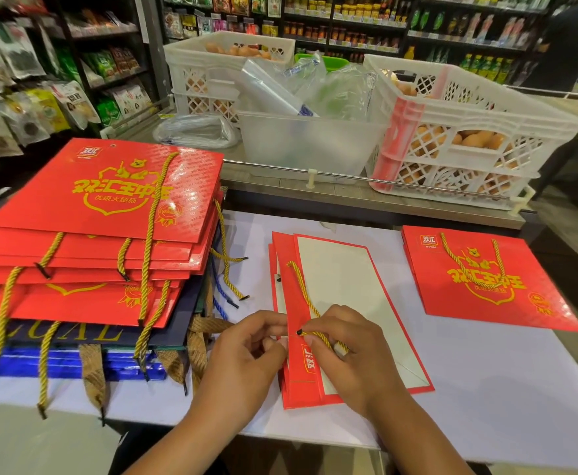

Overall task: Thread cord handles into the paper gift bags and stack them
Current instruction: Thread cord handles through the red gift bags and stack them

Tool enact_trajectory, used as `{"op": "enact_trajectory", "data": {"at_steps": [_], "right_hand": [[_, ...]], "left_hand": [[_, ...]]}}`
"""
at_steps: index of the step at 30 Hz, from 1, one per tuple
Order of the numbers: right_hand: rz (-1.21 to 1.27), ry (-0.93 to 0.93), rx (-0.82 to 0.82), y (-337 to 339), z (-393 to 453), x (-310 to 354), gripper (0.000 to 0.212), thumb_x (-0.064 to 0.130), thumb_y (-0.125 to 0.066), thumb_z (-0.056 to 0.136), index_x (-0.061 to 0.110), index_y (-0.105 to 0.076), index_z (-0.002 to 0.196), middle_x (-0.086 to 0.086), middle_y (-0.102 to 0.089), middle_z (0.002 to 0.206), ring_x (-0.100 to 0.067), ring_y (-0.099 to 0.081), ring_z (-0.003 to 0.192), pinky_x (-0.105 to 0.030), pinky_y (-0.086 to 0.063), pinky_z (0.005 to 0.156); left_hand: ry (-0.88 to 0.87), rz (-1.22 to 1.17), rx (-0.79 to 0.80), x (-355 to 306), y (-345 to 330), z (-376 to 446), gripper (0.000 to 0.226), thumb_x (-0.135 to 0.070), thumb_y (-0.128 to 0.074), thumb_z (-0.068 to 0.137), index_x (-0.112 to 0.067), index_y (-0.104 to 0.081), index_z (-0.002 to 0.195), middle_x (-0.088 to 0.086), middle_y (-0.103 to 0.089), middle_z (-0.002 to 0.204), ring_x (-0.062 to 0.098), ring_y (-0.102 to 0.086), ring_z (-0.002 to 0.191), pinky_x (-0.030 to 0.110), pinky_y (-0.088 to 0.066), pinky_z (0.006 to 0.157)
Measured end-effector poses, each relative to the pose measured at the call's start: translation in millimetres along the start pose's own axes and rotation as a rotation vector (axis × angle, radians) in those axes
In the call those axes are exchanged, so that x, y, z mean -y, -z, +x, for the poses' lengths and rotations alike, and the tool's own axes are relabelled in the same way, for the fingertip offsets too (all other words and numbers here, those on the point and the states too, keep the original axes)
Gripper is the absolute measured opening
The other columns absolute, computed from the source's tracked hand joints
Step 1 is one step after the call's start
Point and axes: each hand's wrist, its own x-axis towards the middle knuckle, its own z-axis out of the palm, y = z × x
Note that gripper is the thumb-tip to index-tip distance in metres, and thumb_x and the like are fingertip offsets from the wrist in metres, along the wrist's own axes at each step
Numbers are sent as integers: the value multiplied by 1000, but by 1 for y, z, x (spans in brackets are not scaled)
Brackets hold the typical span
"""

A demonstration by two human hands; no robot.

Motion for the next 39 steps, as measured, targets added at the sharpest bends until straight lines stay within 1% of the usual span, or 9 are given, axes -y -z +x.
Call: {"op": "enact_trajectory", "data": {"at_steps": [5,9,15,20,23,27,32,35,39], "right_hand": [[8,5,0,-1,0,-3,16,44,-64,96,39,-72,108,25,-65,100,-2,-66,99,-14,-53,79],[61,-29,-4,2,1,-3,10,38,-70,94,38,-76,103,22,-68,96,-6,-68,95,-13,-53,79],[84,-36,22,5,2,0,10,38,-69,95,36,-78,98,20,-69,93,-7,-68,93,-11,-50,78],[87,-40,9,7,1,1,9,38,-69,95,36,-77,95,18,-69,91,-10,-68,92,-17,-53,78],[109,-39,-12,9,1,3,7,33,-70,95,35,-77,93,18,-68,89,-11,-67,90,-15,-50,75],[98,-64,11,10,2,4,8,33,-69,97,37,-74,93,22,-68,92,-6,-67,94,-12,-50,77],[146,-70,-24,14,2,6,10,23,-70,98,29,-73,91,18,-69,89,-9,-67,92,-12,-49,78],[155,-76,-7,14,0,9,8,29,-70,96,33,-73,89,20,-70,90,-7,-68,92,-11,-49,78],[225,-170,-64,20,-1,15,14,24,-78,92,36,-74,86,20,-72,84,-5,-69,88,-10,-50,71]], "left_hand": [[-22,27,4,-1,-1,2,17,-4,-73,94,-20,-75,98,6,-72,84,15,-62,74,29,-59,75],[-47,115,17,1,-1,2,17,-1,-70,94,-15,-68,86,13,-62,76,8,-50,65,25,-49,64],[-72,175,102,5,1,2,15,-24,-57,100,-18,-66,90,14,-63,78,21,-54,71,37,-48,68],[-83,123,119,2,3,0,19,-10,-63,101,-24,-75,95,10,-71,83,31,-68,84,47,-61,84],[-83,126,93,1,2,1,8,-21,-66,98,-18,-73,95,12,-71,79,38,-66,80,57,-59,79],[-72,89,39,1,2,0,14,-4,-66,98,-14,-71,90,21,-65,68,39,-62,66,54,-57,70],[-77,21,1,-3,-1,-5,7,-14,-64,101,-19,-65,96,12,-65,63,23,-62,63,42,-52,68],[-87,79,37,-2,-3,-6,24,-15,-71,96,-32,-58,107,8,-62,66,15,-56,65,39,-50,67],[-99,124,35,-2,-3,-8,30,-9,-70,96,-35,-60,105,4,-59,66,9,-52,64,33,-48,67]]}}
